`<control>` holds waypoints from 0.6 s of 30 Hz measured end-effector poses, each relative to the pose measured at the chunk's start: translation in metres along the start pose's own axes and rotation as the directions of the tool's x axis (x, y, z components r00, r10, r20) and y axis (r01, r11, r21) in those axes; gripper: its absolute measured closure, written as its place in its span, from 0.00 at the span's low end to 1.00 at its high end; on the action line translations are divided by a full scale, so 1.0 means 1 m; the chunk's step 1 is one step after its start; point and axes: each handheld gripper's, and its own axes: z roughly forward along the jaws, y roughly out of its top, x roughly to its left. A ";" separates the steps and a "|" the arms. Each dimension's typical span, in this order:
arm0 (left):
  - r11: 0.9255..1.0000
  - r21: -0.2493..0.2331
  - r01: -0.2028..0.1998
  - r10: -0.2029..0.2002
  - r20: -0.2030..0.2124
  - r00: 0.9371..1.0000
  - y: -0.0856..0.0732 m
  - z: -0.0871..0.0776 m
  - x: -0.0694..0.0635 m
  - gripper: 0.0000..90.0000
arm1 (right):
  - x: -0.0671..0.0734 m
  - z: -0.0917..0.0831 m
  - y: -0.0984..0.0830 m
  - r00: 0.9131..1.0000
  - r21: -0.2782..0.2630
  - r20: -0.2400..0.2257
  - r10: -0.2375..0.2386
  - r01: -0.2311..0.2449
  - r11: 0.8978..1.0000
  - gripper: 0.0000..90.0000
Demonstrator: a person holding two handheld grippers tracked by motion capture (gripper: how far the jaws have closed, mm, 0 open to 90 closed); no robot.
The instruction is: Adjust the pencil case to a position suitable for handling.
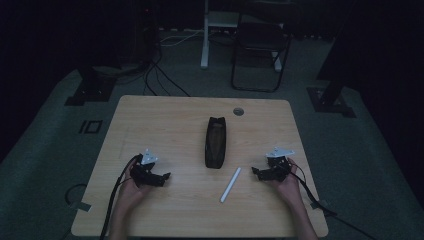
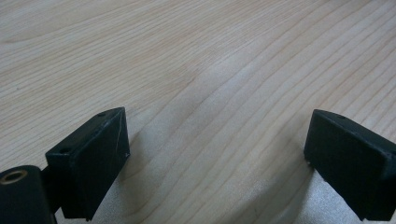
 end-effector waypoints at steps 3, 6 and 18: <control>1.000 0.000 0.000 0.000 0.000 1.000 0.000 0.000 0.000 0.08 | 0.000 0.000 0.000 1.000 0.000 0.000 0.000 0.000 1.000 0.13; 1.000 0.000 0.000 0.000 0.000 1.000 0.000 0.000 0.000 0.08 | 0.000 0.000 0.000 1.000 0.000 0.000 0.000 0.000 1.000 0.14; 1.000 0.000 0.001 -0.001 -0.002 1.000 0.000 0.000 0.000 0.08 | 0.007 -0.006 0.003 0.997 -0.018 0.017 0.078 -0.078 0.997 0.36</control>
